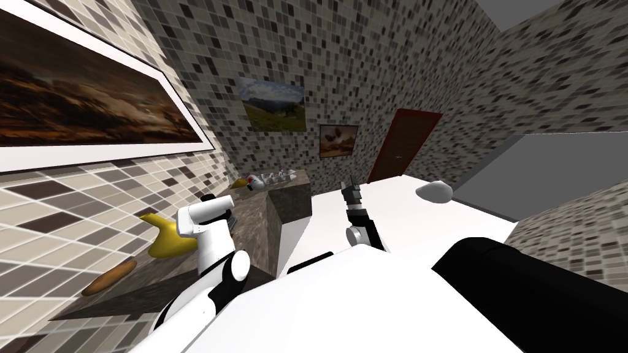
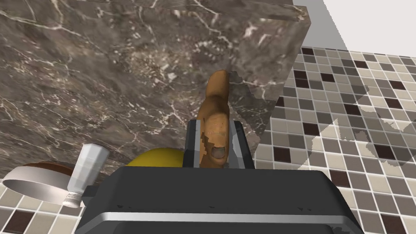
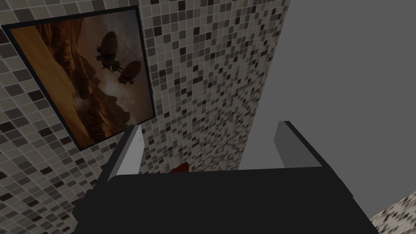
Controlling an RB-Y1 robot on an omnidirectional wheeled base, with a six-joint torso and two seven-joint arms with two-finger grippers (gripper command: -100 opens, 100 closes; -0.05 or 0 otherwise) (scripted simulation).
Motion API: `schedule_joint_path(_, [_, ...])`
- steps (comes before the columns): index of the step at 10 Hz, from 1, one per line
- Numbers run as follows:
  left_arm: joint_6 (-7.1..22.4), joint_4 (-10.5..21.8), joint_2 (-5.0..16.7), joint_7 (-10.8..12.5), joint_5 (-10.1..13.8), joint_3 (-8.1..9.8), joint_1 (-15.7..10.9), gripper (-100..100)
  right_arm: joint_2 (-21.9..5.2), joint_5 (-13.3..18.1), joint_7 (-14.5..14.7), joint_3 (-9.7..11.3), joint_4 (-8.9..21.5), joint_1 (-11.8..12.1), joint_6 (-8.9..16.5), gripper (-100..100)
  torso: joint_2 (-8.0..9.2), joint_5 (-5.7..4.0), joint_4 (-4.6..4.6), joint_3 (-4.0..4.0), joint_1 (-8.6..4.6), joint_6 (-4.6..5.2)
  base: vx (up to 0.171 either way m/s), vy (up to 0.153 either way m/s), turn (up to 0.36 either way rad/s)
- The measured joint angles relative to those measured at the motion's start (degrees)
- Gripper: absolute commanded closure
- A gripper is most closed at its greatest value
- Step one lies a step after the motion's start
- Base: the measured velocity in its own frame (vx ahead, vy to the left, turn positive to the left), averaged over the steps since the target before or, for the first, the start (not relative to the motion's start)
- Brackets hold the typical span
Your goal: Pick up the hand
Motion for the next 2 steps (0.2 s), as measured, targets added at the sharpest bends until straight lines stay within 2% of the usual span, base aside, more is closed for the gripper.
schedule_joint_path(1, [1.0,-0.8,0.1,-0.4,-0.2,0.15,-0.2,100,0.0,0.0,0.0,0.0,0.0,0.0,0.0,0,0.02,-0.01,0.01,0.01,-0.01,-0.01,0.001,-0.006,-0.001])
schedule_joint_path(2, [1.2,-0.9,0.1,-0.5,-0.2,0.17,-0.3,0,0.0,0.0,0.0,0.0,0.0,0.0,0.0,0,0.01,0.01,0.0,0.01,0.03,-0.01,0.0,0.0,0.0])
